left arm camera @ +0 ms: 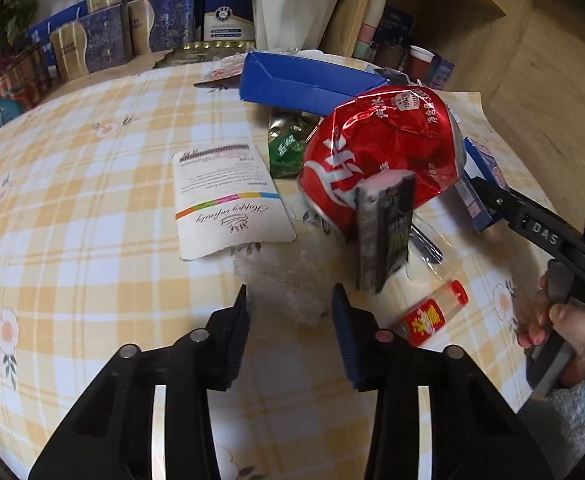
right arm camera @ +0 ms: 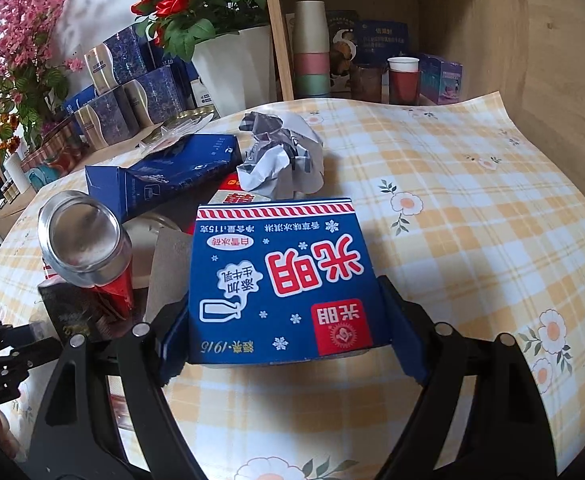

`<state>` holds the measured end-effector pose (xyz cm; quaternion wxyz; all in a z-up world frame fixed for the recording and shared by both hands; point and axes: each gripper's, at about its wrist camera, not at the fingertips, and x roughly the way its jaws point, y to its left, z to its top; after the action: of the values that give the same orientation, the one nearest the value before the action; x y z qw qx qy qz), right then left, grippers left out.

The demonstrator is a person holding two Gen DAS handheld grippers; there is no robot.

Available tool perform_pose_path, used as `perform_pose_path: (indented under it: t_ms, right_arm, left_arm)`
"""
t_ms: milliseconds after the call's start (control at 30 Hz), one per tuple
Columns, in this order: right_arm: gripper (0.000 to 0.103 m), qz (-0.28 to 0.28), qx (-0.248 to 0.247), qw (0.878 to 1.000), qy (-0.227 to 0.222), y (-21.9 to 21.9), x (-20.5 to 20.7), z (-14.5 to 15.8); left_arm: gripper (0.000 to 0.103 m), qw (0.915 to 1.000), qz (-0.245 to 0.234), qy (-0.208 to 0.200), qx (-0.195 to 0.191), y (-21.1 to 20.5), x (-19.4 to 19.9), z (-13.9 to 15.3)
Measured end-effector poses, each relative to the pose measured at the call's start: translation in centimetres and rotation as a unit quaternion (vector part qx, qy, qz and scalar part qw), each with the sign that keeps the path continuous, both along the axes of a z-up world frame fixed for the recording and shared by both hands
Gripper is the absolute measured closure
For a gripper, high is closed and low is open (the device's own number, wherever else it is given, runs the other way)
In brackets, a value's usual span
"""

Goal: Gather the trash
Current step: 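Close the left tool on the clear plastic wrapper and lift it, then carry the wrapper and milk carton over the bin and open both tools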

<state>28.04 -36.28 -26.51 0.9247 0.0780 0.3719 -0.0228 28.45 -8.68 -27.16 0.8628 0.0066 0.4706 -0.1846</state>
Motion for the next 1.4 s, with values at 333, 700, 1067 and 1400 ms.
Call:
perform_pose_path:
  t_ms: [333, 700, 1067, 1400]
  right_arm:
    - [0.022, 0.002, -0.009, 1.000, -0.002, 0.2, -0.1, 0.1]
    - [0.022, 0.021, -0.053, 0.998, -0.023, 1.6, -5.6, 3.5]
    - [0.022, 0.016, -0.021, 0.999, -0.035, 3.1, -14.6, 6.4]
    - [0.022, 0.051, 0.008, 0.998, -0.020, 6.9, -22.1, 6.3]
  left_arm:
    - [0.067, 0.9991, 0.017, -0.030, -0.025, 3.7, -5.4, 3.3]
    - [0.067, 0.9973, 0.015, -0.061, -0.037, 6.9, -12.7, 7.1]
    - [0.067, 0.9948, 0.003, -0.081, -0.062, 7.8, -19.0, 9.0]
    - [0.067, 0.9915, 0.001, -0.095, -0.089, 8.4, -24.0, 10.0]
